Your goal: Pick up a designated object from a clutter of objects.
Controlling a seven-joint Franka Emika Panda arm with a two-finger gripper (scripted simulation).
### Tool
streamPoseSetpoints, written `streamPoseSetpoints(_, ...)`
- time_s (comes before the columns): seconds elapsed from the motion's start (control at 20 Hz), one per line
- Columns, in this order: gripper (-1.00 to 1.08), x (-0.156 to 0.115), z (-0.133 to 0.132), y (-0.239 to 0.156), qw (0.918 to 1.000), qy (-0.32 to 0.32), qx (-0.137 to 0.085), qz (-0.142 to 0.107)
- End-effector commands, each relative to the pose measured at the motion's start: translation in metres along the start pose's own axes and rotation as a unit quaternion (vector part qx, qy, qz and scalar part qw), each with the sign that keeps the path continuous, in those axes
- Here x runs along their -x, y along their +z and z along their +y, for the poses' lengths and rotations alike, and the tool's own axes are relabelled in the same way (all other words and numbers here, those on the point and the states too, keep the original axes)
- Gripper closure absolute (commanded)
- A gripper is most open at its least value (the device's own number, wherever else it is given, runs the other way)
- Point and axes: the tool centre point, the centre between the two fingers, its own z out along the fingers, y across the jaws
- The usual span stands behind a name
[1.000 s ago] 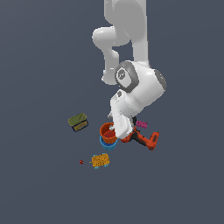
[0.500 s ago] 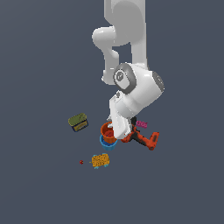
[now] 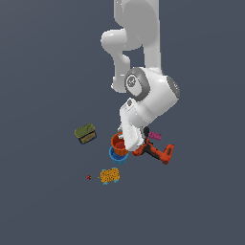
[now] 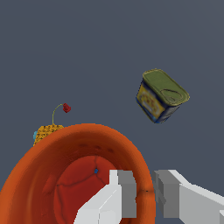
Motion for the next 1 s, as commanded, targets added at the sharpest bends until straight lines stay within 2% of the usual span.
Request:
streamPoseSetpoints(0.0, 1.08, -0.001, 0.003, -0.007, 1.0000, 0.000, -0.001, 0.000)
streamPoseSetpoints(0.45, 1.08, -0.008, 0.028, -0.052, 1.0000, 0.000, -0.001, 0.000)
streamPoseSetpoints(0.95, 1.08, -0.022, 0.078, -0.142, 1.0000, -0.001, -0.001, 0.000)
